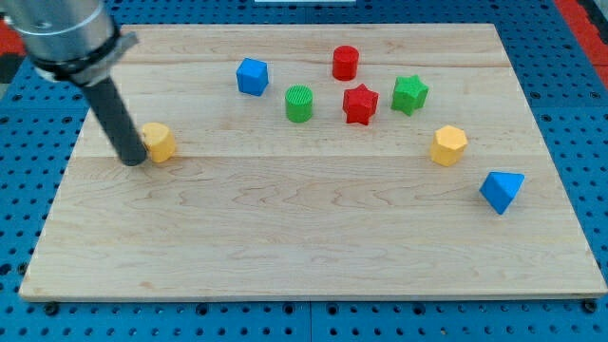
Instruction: Move the yellow blocks towards the left center
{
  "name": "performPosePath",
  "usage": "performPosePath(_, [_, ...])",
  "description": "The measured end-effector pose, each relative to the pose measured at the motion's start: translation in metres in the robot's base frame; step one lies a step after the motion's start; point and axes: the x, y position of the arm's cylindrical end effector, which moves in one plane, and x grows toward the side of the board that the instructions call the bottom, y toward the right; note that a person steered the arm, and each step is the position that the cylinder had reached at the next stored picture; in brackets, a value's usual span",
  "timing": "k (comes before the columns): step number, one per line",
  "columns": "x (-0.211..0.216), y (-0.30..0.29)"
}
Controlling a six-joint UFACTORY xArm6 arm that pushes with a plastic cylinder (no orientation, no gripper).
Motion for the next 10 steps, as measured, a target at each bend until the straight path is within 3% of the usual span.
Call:
performPosePath(3, [-0.062,0.074])
performPosePath(4, [-0.027,0.141])
performPosePath(5, [0.041,0.192])
performPosePath(6, [0.057,0.226])
performPosePath(8, [0.056,0.282])
performPosePath(10, [0.021,0.373])
